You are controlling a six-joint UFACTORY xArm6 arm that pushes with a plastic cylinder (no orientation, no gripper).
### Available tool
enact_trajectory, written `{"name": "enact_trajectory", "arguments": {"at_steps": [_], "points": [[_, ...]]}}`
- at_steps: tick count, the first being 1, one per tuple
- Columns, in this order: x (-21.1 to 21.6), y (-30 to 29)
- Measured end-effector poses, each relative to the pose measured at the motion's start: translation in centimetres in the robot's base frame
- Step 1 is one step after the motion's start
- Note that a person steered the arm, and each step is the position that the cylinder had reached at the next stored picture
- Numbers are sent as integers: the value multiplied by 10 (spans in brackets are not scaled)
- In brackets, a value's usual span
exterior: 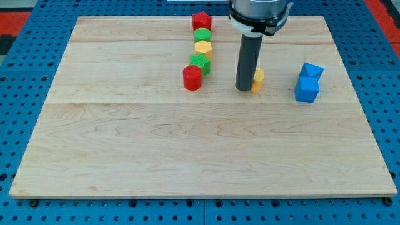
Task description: Move the yellow heart left to the blue triangle
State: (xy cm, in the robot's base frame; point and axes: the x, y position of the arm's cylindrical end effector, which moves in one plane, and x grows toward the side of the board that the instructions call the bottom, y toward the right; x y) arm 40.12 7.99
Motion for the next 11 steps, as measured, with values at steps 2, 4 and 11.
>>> {"name": "enact_trajectory", "arguments": {"at_steps": [2, 4, 11], "points": [[-7, -5], [-31, 10], [-24, 76]]}}
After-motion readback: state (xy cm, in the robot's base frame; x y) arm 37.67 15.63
